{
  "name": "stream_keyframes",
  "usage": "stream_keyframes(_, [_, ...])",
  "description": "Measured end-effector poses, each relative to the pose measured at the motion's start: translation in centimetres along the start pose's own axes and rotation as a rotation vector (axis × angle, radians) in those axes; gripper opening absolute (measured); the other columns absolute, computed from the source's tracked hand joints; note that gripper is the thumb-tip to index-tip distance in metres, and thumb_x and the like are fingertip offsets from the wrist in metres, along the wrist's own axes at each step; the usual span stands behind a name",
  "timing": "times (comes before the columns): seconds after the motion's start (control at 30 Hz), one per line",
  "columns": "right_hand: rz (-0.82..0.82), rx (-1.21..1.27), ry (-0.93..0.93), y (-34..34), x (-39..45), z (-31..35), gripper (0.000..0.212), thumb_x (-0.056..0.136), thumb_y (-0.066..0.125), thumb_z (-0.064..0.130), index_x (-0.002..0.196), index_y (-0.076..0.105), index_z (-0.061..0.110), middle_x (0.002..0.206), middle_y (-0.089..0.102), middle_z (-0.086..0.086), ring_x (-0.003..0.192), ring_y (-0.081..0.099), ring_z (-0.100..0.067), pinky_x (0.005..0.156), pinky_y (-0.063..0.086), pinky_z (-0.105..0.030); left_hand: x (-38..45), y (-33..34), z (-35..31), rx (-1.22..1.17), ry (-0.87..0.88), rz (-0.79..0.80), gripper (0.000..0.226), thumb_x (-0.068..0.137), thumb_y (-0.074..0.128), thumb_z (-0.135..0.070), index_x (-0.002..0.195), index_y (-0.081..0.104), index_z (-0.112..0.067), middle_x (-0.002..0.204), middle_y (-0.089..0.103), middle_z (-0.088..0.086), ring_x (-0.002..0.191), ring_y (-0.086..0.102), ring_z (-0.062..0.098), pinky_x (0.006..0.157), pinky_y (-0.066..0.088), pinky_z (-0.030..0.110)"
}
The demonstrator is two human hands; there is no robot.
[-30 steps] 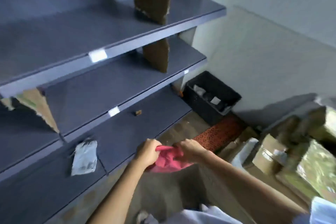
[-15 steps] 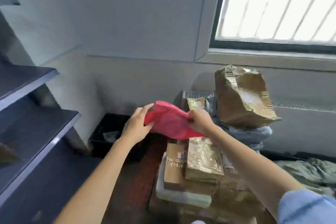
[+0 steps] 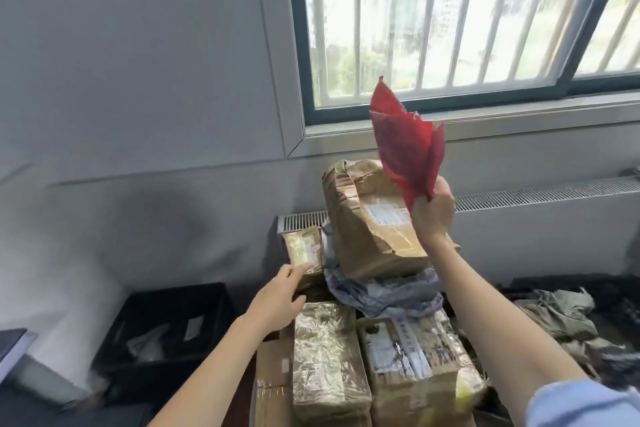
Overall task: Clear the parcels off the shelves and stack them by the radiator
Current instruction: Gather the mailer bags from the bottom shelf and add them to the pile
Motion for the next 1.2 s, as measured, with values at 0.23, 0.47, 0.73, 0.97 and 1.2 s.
stream_keyframes(0.23, [0.492, -0.405, 0.085, 4.0, 0.8, -8.0, 0.066, 0.084, 0.04, -0.008, 0.141, 0.041, 0.025, 0.146, 0.044, -0.006, 0.13, 0.044, -0.028, 0.107, 0.038, -0.037, -0.1, 1.9, 2.1, 0.058, -0.061, 0.126, 0.059, 0.094, 0.044, -0.026, 0.144, 0.017, -0.042, 0.124, 0.04, -0.006, 0.082, 0.059, 0.014, 0.063, 0.05, 0.027])
stream_keyframes(0.47, [0.883, -0.519, 0.343, 4.8, -0.9, -12.8, 0.058, 0.085, 0.034, -0.006, 0.137, 0.048, 0.015, 0.143, 0.045, -0.014, 0.127, 0.048, -0.032, 0.107, 0.039, -0.039, 0.0, 3.1, 1.5, 0.054, -0.085, 0.19, 0.056, 0.095, 0.043, -0.025, 0.144, 0.02, -0.04, 0.129, 0.039, -0.006, 0.104, 0.06, 0.023, 0.079, 0.053, 0.036])
stream_keyframes(0.73, [0.586, -0.381, 0.108, 5.6, -1.4, -6.5, 0.051, 0.085, 0.047, -0.002, 0.134, 0.048, 0.011, 0.136, 0.052, -0.01, 0.125, 0.047, -0.026, 0.103, 0.039, -0.036, -0.3, 4.5, 0.7, 0.053, -0.083, 0.231, 0.05, 0.095, 0.043, -0.025, 0.142, 0.027, -0.036, 0.132, 0.039, -0.004, 0.105, 0.057, 0.018, 0.085, 0.051, 0.031])
stream_keyframes(0.97, [0.764, -0.276, -0.583, 11.1, -12.3, 5.2, 0.051, 0.075, 0.046, -0.01, 0.121, 0.059, 0.009, 0.118, 0.059, -0.009, 0.112, 0.051, -0.027, 0.09, 0.047, -0.037, -3.4, 4.4, 4.1, -0.055, -0.224, 0.211, 0.045, 0.095, 0.043, -0.026, 0.139, 0.035, -0.031, 0.135, 0.038, 0.0, 0.108, 0.056, 0.022, 0.086, 0.047, 0.032])
stream_keyframes(1.2, [1.334, -0.337, -0.928, 19.3, -31.4, 11.1, 0.046, 0.083, 0.042, 0.0, 0.121, 0.061, 0.017, 0.122, 0.056, -0.006, 0.117, 0.049, -0.027, 0.091, 0.045, -0.033, -20.6, 2.0, 17.6, -0.244, -0.685, 0.061, 0.042, 0.095, 0.045, -0.022, 0.137, 0.042, -0.023, 0.141, 0.037, 0.008, 0.127, 0.043, 0.024, 0.102, 0.039, 0.033])
Point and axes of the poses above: each hand's wrist, its own x-axis towards the middle knuckle, its own y-axis out of the palm, z = x × y, the point moved 5 cm from there along x, towards the middle knuckle
